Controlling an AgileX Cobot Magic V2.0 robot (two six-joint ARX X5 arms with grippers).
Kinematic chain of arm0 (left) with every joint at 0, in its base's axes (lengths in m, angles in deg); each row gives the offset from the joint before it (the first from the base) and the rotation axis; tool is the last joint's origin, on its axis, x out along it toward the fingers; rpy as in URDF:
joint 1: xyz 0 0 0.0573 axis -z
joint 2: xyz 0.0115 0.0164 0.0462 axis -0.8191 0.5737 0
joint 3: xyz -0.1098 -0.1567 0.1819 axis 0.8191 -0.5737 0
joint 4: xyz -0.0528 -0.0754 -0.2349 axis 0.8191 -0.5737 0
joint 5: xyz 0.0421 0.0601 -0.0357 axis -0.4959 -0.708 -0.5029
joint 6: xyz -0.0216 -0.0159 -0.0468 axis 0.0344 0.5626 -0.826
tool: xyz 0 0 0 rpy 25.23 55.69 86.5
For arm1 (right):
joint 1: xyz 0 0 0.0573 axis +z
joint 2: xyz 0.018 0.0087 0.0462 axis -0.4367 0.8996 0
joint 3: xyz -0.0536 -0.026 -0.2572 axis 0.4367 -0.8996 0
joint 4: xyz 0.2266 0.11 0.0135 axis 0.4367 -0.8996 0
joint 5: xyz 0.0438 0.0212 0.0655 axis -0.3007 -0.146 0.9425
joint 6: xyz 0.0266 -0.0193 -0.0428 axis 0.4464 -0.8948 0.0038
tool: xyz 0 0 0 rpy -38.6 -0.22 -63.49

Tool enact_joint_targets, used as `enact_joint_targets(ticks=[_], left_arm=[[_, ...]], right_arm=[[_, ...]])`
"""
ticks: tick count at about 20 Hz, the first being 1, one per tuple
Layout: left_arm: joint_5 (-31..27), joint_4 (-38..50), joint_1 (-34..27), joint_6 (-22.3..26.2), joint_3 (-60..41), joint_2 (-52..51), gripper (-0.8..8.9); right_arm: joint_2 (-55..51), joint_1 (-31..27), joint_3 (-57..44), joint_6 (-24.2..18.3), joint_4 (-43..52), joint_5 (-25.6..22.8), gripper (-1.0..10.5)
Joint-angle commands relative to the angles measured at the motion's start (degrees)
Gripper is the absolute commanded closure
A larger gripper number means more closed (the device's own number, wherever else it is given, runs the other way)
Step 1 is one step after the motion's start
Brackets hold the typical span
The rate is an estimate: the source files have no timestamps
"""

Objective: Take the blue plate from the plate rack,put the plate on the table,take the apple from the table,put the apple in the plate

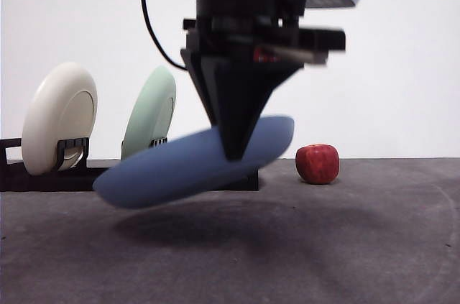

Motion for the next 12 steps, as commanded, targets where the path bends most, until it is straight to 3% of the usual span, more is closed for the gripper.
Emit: enact_joint_targets(ticks=[1,9,10,12], left_arm=[[-0.26,2.27,0.98,-0.85,-4.09,-0.13,8.22],[3.61,8.28,1.29,-0.02,-9.05,-0.13,8.12],[5.27,8.17,1.16,0.07,-9.05,-0.13,7.92],[6.54,8.46,1.16,0.02,-9.05,-0.13,6.26]], right_arm=[[0.09,0.07,0.13,-0.63,0.57,0.00,9.5],[0.07,0.07,0.13,0.46,1.53,-0.02,9.4],[0.07,0.07,0.13,0.46,1.42,-0.02,9.4],[0.09,0.07,0.13,0.46,1.11,-0.02,9.4]])
